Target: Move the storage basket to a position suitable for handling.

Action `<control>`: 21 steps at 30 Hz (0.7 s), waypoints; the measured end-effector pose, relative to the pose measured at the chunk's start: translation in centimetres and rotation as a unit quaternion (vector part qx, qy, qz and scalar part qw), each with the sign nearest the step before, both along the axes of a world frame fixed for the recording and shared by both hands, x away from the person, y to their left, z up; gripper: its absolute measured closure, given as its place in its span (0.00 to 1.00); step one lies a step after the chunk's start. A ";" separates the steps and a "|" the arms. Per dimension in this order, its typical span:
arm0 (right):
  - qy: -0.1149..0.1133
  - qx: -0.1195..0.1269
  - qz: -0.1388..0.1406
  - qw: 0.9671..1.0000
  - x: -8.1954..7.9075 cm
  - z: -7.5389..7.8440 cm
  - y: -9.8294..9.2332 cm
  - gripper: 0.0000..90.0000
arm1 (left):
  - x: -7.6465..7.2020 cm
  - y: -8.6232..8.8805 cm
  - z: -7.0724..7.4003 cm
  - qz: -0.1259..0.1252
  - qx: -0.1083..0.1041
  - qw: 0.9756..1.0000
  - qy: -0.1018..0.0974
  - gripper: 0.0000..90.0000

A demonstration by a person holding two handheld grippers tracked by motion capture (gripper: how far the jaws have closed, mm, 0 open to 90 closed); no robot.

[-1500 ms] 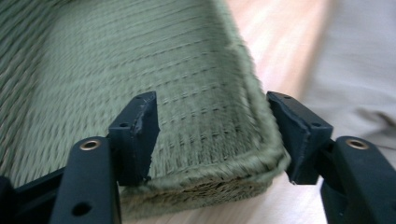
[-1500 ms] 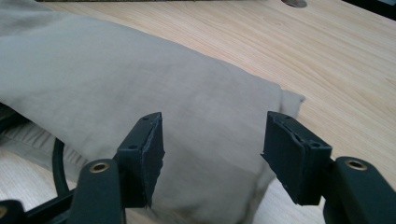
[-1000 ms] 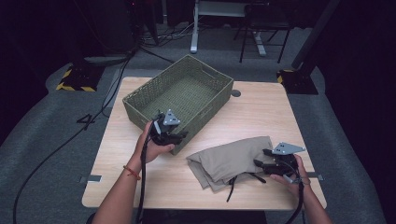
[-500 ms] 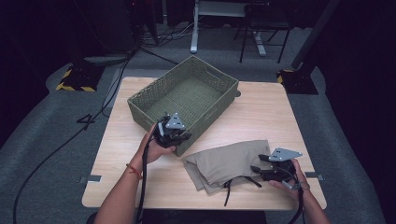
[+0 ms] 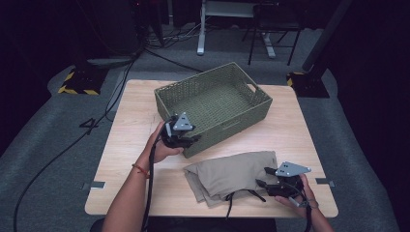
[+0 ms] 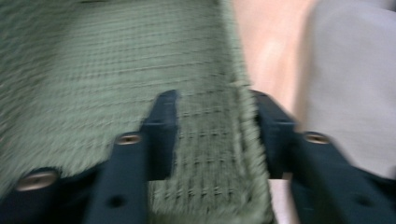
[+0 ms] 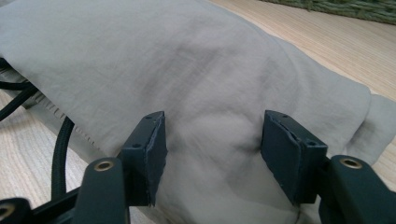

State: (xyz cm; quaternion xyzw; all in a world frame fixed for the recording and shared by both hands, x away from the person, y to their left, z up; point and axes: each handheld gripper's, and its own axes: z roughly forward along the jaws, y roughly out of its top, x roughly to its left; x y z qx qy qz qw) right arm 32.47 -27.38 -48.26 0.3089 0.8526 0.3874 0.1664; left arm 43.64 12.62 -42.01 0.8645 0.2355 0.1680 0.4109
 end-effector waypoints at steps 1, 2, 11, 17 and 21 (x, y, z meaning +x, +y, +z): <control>0.001 0.002 -0.002 1.000 0.0 0.0 0.0 0.46 | 0.0 0.5 0.1 0.006 -0.006 1.000 0.002 0.55; 0.001 0.001 -0.002 1.000 -0.1 0.0 0.0 0.46 | -0.2 1.1 0.2 0.018 -0.016 1.000 0.000 0.53; -0.002 -0.001 0.001 1.000 -0.1 0.0 -0.1 0.46 | -1.5 5.4 1.9 0.109 -0.076 0.991 -0.011 0.42; -0.002 0.001 0.003 1.000 -0.1 -0.1 -0.1 0.45 | -1.0 5.9 2.0 0.201 -0.089 0.976 -0.007 0.24; -0.006 0.003 0.004 1.000 -0.2 -0.1 -0.2 0.45 | 0.2 4.8 0.9 0.258 -0.074 0.963 0.011 0.20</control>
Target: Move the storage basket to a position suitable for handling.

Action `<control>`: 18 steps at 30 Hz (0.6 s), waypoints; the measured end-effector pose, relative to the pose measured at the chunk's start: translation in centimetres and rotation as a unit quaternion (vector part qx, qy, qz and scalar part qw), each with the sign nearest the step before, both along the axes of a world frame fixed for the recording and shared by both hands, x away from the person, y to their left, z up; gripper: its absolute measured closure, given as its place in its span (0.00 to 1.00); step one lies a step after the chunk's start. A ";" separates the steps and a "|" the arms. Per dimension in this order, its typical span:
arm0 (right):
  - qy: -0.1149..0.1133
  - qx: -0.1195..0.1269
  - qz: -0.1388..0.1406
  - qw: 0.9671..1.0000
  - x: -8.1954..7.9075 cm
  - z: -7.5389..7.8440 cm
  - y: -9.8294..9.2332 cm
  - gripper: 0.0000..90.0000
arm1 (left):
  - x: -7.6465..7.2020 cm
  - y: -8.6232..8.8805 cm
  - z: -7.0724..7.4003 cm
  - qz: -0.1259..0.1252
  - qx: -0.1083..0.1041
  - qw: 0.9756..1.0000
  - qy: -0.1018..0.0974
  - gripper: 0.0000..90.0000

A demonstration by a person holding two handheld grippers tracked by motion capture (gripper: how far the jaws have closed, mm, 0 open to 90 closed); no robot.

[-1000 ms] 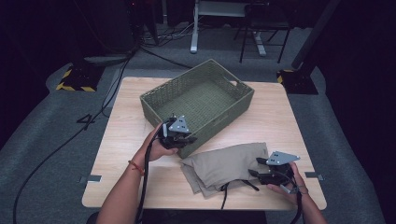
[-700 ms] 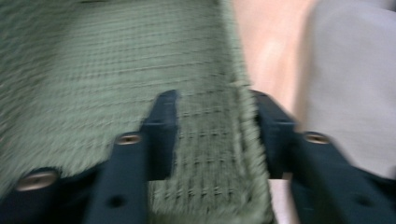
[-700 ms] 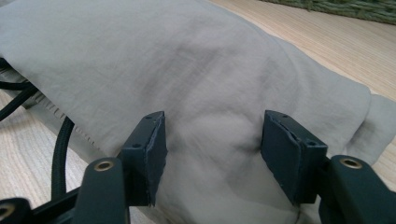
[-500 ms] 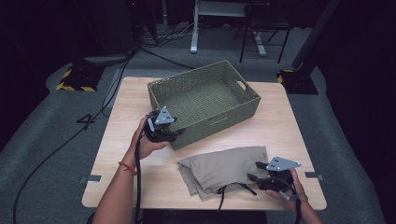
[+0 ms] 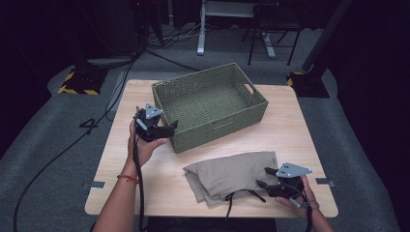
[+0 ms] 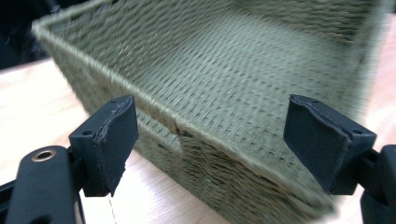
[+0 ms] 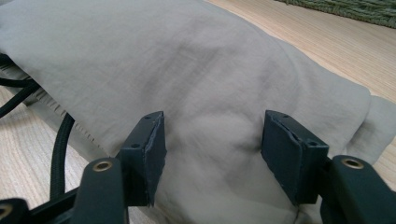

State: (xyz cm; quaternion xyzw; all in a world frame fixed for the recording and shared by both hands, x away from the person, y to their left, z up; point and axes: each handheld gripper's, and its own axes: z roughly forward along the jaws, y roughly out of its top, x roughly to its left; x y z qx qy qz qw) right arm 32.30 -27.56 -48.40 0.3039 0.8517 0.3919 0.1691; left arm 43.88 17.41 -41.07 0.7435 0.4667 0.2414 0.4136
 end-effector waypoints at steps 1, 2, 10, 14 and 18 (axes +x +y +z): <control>-0.001 0.001 0.001 1.000 0.0 0.0 0.0 0.45 | 0.0 0.0 0.0 0.000 0.000 1.000 0.000 0.20; 0.000 0.002 0.000 1.000 0.0 0.0 -0.1 0.45 | 0.4 -0.6 -0.5 0.014 0.012 1.000 0.010 0.20; -0.002 0.002 0.003 1.000 0.0 -0.1 -0.1 0.45 | 1.2 -2.4 -1.8 0.040 0.038 0.998 0.028 0.26; -0.002 0.003 0.003 1.000 0.0 -0.1 -0.1 0.45 | 1.6 -2.4 -1.8 0.025 0.046 0.998 0.029 0.28; -0.002 0.004 0.003 1.000 0.0 -0.1 -0.1 0.45 | 2.4 -2.7 -1.6 -0.012 0.058 0.998 0.031 0.29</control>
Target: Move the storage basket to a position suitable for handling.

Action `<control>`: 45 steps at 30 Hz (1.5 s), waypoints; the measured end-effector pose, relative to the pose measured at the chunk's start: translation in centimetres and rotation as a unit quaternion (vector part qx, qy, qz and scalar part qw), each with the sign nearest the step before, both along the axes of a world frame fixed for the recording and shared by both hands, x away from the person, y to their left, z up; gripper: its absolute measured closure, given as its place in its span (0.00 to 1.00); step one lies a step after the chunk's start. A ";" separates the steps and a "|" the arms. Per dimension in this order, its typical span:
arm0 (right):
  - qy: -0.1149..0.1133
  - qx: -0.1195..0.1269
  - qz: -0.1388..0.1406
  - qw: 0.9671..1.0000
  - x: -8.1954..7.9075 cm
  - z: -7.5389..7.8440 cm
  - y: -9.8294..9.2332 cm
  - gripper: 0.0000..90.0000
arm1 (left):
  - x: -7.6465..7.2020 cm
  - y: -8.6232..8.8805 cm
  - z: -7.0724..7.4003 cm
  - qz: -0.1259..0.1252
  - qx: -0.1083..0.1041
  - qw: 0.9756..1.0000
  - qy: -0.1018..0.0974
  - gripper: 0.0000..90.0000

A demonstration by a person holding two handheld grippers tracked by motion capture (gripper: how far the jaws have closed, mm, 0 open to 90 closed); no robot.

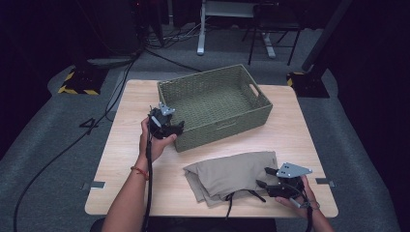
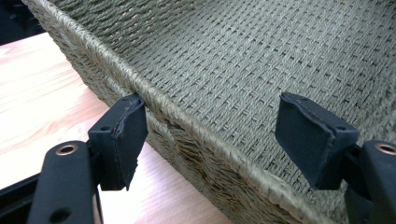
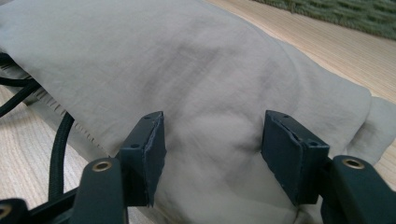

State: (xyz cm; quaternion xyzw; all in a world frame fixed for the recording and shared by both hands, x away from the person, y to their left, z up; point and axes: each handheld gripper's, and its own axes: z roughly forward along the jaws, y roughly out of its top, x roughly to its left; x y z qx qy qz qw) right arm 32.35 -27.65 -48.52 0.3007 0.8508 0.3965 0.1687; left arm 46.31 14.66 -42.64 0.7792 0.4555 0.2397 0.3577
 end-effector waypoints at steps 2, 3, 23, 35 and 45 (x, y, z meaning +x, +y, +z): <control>-0.001 -0.001 0.000 1.000 0.0 0.0 0.0 0.45 | 0.3 -0.4 0.1 -0.019 0.002 1.000 0.001 0.30; -0.001 -0.002 0.000 1.000 0.0 0.0 0.0 0.45 | 0.5 -0.7 0.0 -0.039 -0.002 0.999 0.001 0.30; -0.021 0.014 -0.025 0.999 -0.4 1.0 -0.9 0.34 | -0.8 0.0 1.9 -0.112 -0.031 0.993 -0.034 0.25; -0.035 0.035 -0.108 0.993 -0.1 2.7 -5.2 0.31 | -11.6 -0.8 -0.1 -0.172 -0.002 0.984 -0.040 0.20; 0.007 0.036 -0.078 0.996 1.8 1.5 -2.8 0.23 | -14.8 -5.9 -5.3 -0.251 0.005 0.966 0.053 0.18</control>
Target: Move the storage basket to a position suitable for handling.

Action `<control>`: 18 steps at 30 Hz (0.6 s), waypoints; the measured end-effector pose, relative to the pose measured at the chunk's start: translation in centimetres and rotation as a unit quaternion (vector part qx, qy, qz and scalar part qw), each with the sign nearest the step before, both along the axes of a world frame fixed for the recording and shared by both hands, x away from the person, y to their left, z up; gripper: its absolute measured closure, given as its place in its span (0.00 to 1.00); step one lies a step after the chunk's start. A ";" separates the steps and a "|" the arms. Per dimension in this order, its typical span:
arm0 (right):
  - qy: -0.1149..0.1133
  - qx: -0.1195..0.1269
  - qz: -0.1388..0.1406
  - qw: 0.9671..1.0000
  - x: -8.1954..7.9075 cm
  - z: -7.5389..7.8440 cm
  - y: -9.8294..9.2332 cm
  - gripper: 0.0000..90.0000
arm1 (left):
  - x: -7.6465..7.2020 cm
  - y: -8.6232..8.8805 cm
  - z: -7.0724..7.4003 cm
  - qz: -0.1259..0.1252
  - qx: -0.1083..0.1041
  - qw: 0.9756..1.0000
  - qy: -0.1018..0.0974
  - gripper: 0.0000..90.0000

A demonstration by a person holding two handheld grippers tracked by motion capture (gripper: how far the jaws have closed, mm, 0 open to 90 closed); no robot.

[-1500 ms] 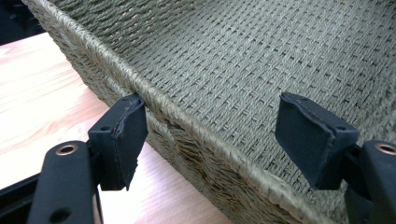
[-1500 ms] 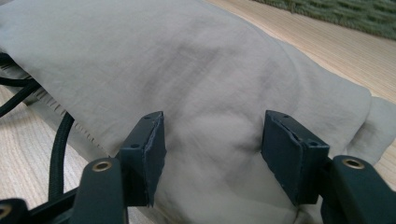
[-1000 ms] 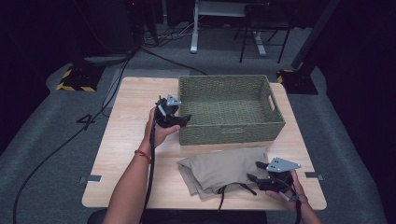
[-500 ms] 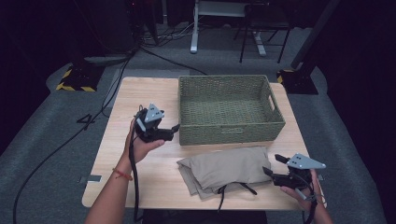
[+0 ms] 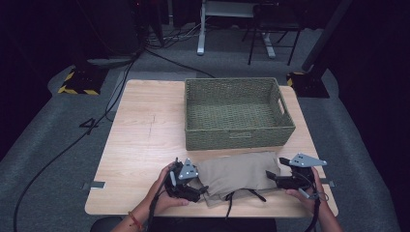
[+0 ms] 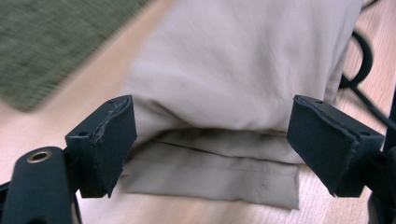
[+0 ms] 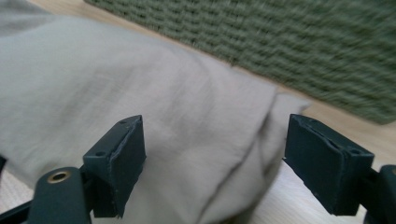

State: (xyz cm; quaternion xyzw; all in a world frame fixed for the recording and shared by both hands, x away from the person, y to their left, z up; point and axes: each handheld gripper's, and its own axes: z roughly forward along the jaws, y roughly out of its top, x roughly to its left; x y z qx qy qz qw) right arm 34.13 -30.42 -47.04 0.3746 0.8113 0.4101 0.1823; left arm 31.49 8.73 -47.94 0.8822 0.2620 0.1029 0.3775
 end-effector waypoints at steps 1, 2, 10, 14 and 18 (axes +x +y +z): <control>0.013 0.000 0.002 1.000 0.4 -0.4 0.2 0.23 | 0.0 -0.3 -0.3 0.003 0.008 1.000 0.000 0.18; 0.021 -0.003 0.000 1.000 0.7 -0.7 0.3 0.20 | 0.1 -0.6 -0.7 0.008 0.009 1.000 0.003 0.18; 0.077 0.017 -0.034 0.996 2.4 -2.3 0.4 0.01 | 1.1 -1.1 -2.2 0.013 0.023 1.000 0.013 0.17; 0.094 0.026 -0.016 0.995 2.8 -2.5 0.5 0.01 | 1.5 -0.7 -2.3 0.008 0.020 1.000 0.011 0.16; 0.112 0.045 0.011 0.993 3.2 -3.0 0.5 0.01 | 2.2 -0.2 -2.5 -0.012 0.016 1.000 0.013 0.14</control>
